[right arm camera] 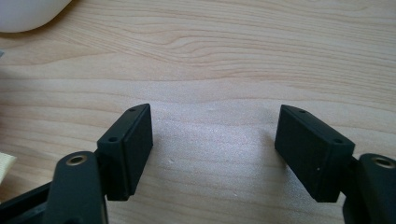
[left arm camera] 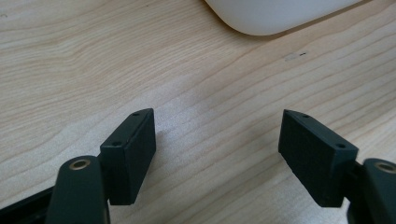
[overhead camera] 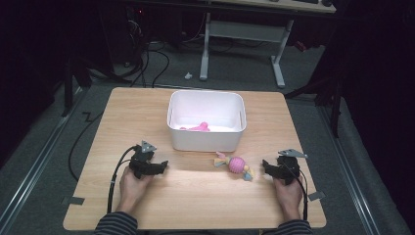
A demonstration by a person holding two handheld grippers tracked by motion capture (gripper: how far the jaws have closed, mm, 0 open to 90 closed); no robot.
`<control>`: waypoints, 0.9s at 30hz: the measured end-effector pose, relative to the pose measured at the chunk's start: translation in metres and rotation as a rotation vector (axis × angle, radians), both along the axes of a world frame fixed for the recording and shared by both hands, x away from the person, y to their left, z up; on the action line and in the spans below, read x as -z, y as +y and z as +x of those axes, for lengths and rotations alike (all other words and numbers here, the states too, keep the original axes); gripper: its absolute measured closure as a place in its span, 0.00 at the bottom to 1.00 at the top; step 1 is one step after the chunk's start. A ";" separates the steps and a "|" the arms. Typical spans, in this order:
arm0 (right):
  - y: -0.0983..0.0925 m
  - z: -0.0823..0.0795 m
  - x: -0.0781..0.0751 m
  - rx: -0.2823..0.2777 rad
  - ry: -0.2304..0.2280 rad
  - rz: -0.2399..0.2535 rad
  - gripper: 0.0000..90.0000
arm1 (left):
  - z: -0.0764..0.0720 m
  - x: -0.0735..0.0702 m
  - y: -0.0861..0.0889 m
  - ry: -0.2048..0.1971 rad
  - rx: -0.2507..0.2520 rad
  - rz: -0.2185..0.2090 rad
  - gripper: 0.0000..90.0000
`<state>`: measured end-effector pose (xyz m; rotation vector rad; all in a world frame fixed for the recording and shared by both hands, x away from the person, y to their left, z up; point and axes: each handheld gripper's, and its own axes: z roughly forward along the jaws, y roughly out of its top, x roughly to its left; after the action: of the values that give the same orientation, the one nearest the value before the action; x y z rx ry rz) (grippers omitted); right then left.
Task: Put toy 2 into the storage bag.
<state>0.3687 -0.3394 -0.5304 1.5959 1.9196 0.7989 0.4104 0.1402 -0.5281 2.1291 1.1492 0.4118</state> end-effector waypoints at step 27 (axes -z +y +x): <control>-0.009 0.003 -0.009 -0.082 0.056 0.026 0.34 | -0.002 0.008 0.001 -0.073 -0.039 -0.016 0.27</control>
<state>0.3719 -0.3483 -0.5213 1.5793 2.0340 0.8238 0.4081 0.1410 -0.5360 2.0641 1.1501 0.4920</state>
